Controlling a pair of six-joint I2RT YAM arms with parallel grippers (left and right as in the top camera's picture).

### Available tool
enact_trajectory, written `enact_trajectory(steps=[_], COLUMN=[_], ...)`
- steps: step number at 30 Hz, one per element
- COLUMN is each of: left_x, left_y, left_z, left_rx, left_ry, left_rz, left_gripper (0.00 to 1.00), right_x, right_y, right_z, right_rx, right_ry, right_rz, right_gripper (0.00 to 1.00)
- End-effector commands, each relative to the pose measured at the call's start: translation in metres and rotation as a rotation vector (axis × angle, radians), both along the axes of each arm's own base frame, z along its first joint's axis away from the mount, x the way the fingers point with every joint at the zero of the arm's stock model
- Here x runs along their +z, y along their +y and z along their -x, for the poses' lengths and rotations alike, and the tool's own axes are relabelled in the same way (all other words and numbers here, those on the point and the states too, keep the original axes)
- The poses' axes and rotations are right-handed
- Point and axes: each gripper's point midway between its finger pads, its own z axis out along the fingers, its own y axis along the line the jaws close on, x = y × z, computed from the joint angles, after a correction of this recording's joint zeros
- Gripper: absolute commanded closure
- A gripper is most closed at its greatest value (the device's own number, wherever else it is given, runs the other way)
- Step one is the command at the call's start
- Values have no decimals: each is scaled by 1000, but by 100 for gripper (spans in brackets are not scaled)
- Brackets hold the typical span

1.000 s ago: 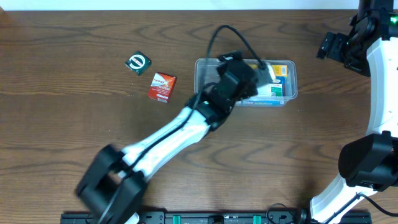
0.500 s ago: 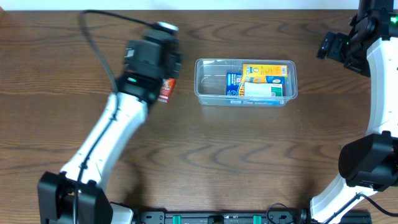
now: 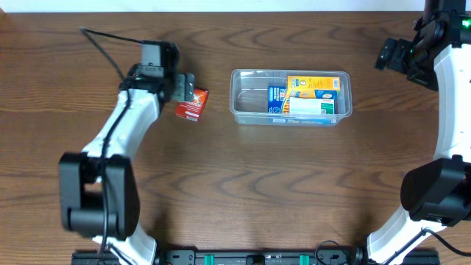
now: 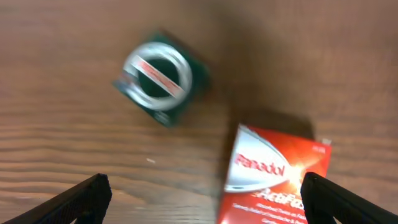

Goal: Pack container
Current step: 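Move the left gripper back left to the red Panadol ActiFast box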

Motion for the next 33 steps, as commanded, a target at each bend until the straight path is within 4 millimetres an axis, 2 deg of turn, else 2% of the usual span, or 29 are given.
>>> enact_trajectory(steps=[1,8,15,19,24,28,33], left_x=[-12,-4,35,31,30,58,122], left_y=[-14,-37,-37,-35,-39,-50,-52], left_z=[3,21,52,63,56,41,25], left_rx=[-19,-40,-17,-11,-66,-124,-151], left_ry=[39,150,310,354,324,257,167], left_rz=[40,179,167,160,155,201,197], left_gripper=[2,2,2,2,2,2,2], right_x=[13,13,13,13,13,13,13], right_y=[-2,-2,-2,-2,-2,-2,-2], right_z=[2,2,2,2,2,2,2], right_rx=[-20,-20,-20,-20,-21,-20,-20], right_ry=[-33,-33,-33,-33,-33,-33,-33], right_rz=[10,10,10,10,10,10,10], right_gripper=[1,1,1,1,1,1,1])
